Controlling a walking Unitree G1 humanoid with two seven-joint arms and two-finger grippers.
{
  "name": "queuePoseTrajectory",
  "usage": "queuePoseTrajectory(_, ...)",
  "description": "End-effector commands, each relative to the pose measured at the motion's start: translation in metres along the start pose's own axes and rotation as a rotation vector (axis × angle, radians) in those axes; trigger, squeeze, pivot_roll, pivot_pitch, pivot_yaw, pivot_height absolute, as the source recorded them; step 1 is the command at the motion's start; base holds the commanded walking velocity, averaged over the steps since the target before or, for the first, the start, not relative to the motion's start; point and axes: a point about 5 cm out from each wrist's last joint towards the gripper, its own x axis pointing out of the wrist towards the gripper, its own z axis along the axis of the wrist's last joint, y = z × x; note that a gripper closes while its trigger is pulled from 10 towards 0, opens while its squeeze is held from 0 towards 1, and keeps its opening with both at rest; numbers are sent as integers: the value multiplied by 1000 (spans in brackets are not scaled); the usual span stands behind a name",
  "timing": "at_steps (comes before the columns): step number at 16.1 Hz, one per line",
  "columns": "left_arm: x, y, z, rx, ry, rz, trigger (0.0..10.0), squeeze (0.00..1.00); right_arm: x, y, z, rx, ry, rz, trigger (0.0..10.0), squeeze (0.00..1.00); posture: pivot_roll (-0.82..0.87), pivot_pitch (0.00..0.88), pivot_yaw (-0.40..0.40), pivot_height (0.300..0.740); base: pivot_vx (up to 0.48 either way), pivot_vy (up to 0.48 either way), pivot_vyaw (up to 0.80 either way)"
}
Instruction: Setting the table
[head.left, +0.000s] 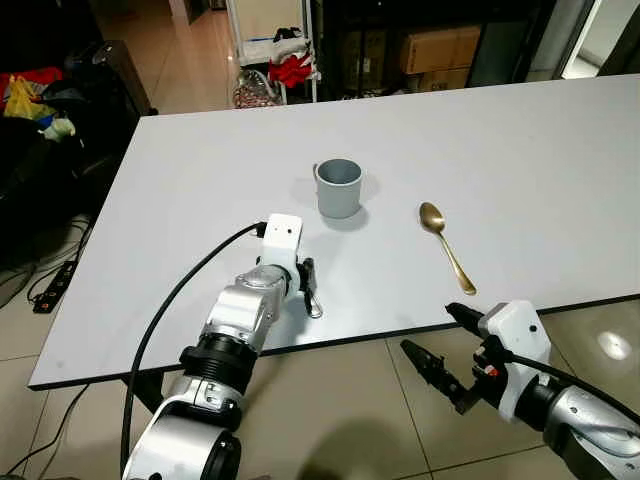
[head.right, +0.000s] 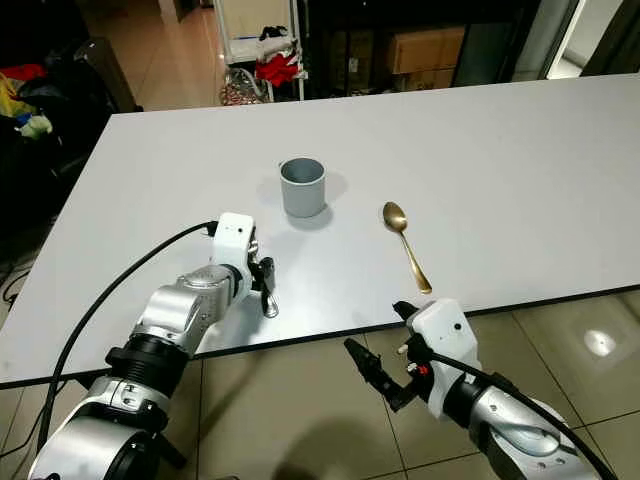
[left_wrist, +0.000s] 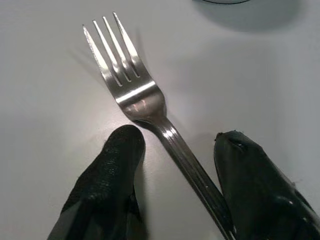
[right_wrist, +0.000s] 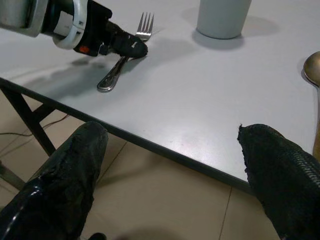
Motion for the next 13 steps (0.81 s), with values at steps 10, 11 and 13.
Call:
queuePoseTrajectory(10,-3,19,-20,-10,81,63,0,0,-1,1,2,-14,-9,20,10000,0,-46,8,71,740,0,0,0)
queuePoseTrajectory(11,-4,21,-21,-10,82,70,0,0,-1,1,2,-14,-8,21,10000,0,-43,8,70,740,0,0,0)
queuePoseTrajectory(13,-6,23,-23,-18,88,86,0,0,0,1,1,-16,-6,25,10000,0,-40,7,69,740,0,0,0)
